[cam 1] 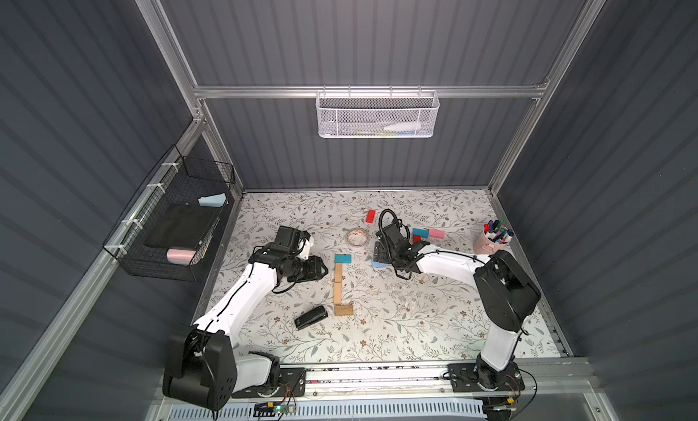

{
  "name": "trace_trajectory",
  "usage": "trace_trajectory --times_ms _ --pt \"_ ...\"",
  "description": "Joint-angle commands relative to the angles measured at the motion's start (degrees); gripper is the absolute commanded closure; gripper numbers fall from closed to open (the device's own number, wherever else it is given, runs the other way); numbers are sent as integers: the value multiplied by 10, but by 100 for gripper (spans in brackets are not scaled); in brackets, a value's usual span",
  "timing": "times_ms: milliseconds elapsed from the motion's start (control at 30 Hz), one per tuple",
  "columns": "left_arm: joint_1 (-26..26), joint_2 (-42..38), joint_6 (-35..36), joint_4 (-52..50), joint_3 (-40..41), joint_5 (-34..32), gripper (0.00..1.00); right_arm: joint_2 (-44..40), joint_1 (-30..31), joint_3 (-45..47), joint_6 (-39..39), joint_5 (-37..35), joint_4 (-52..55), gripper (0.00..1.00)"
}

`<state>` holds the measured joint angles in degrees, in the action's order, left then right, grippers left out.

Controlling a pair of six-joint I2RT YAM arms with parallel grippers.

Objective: Assemble the letter c with building blocks
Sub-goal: Pick up the building block from the center of the board.

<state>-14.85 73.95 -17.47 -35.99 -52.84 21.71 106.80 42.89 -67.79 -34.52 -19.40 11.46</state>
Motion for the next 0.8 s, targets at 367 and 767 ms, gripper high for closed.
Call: trace_trajectory --times_ms 367,767 --pt "3 -14 9 -1 -7 12 46 62 11 -51 1 24 61 10" --pt "4 -17 9 -1 -7 11 46 97 12 -88 15 44 82 19"
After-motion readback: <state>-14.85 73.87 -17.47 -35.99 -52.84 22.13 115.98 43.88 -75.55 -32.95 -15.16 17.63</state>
